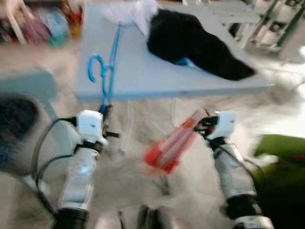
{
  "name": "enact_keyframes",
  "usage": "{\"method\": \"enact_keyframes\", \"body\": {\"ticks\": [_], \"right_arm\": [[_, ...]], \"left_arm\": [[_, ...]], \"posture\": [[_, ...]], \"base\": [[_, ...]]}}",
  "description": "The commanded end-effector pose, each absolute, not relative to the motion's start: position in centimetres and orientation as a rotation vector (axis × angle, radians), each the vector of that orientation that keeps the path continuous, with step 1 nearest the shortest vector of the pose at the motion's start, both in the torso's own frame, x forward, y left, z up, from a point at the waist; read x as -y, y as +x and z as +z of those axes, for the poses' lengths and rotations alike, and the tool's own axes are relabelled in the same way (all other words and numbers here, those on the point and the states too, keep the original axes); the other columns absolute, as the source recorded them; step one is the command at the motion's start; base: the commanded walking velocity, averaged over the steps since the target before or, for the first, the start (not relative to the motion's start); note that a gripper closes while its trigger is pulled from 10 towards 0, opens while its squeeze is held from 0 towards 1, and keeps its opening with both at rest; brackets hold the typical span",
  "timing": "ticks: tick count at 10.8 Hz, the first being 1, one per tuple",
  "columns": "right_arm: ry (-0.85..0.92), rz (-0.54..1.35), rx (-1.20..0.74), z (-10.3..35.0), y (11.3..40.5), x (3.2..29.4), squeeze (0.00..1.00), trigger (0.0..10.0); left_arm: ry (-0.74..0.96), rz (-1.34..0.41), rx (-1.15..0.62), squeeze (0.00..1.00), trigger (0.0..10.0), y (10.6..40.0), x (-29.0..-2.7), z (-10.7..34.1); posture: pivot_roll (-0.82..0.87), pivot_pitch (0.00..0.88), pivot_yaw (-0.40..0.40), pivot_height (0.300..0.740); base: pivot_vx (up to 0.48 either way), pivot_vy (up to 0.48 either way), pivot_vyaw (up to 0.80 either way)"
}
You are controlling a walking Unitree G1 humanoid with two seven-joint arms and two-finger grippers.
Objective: Hang hanger
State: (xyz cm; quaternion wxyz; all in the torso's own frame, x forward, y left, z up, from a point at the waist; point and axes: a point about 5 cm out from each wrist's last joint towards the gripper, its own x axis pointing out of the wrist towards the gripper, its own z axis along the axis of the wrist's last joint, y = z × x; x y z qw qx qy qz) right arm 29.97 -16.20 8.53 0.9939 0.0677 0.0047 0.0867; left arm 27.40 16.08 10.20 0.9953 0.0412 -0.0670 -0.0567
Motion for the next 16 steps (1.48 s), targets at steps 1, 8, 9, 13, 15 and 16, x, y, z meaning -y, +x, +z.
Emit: {"method": "enact_keyframes", "body": {"ticks": [1,8,9,13,15,16], "right_arm": [[0.130,0.171,0.025,9.3,30.0,16.7,0.00,10.0],[0.143,0.204,0.053,10.0,30.1,16.1,0.00,10.0],[0.169,0.202,0.057,10.1,30.1,16.0,0.00,10.0],[0.131,0.158,0.091,10.8,30.5,16.2,0.00,10.0],[0.110,0.159,0.117,11.3,30.5,16.3,0.00,10.0],[0.075,0.177,0.132,11.6,30.7,16.0,0.00,10.0]], "left_arm": [[0.111,-0.083,0.141,0.00,10.0,27.2,-16.5,10.3],[0.152,0.127,0.084,0.00,10.0,25.1,-18.7,9.2],[0.148,0.121,0.085,0.00,10.0,24.9,-18.6,9.2],[0.140,0.086,0.122,0.00,10.0,25.1,-18.3,10.0],[0.175,0.060,0.193,0.00,10.0,25.6,-18.3,11.6],[0.174,0.071,0.205,0.00,10.0,26.0,-18.7,12.0]], "posture": [[0.06,0.118,-0.062,0.740],[0.09,0.161,-0.059,0.740],[0.09,0.171,-0.058,0.740],[0.08,0.177,-0.061,0.740],[0.08,0.169,-0.065,0.740],[0.08,0.163,-0.068,0.740]], "base": [[0.000,-0.405,0.00],[0.000,0.000,0.64],[0.000,0.000,0.00],[0.000,0.000,0.00],[0.446,0.000,0.00],[0.465,0.000,0.00]]}}
